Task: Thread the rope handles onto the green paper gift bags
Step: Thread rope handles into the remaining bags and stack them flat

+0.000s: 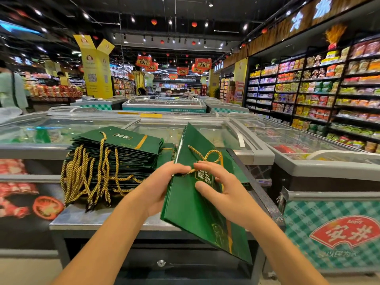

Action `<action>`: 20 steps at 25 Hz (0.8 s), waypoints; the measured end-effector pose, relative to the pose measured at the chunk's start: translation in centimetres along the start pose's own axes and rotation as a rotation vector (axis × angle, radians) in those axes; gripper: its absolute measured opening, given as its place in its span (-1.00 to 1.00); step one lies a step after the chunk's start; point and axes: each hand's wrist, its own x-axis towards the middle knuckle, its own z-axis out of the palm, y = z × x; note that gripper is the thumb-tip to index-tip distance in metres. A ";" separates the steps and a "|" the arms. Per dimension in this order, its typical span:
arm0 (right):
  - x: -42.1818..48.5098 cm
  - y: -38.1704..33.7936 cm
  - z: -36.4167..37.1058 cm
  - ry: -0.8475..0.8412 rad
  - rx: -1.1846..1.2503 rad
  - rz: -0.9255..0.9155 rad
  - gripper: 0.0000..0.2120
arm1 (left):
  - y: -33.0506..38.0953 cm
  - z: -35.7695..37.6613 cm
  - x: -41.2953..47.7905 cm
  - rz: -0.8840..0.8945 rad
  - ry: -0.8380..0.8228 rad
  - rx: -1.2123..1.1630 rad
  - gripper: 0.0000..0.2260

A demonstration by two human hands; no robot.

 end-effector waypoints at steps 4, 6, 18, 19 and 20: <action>-0.5 2.5 -0.2 0.146 -0.129 0.089 -0.67 | -2.4 -1.1 0.0 -0.064 0.002 0.035 -0.76; -0.9 3.4 -0.7 0.186 -0.210 0.143 -0.71 | -2.7 -1.0 0.1 -0.056 0.102 -0.020 -0.71; -2.8 5.6 -3.5 0.291 0.364 0.455 -0.52 | -4.2 -0.2 2.2 -0.075 0.211 -0.248 -0.83; -2.7 5.7 -3.6 0.323 0.422 0.445 -0.54 | -4.2 -0.2 2.4 -0.082 0.203 -0.249 -0.83; -2.5 5.6 -3.9 0.355 0.449 0.432 -0.55 | -4.1 -0.2 2.6 -0.090 0.185 -0.242 -0.83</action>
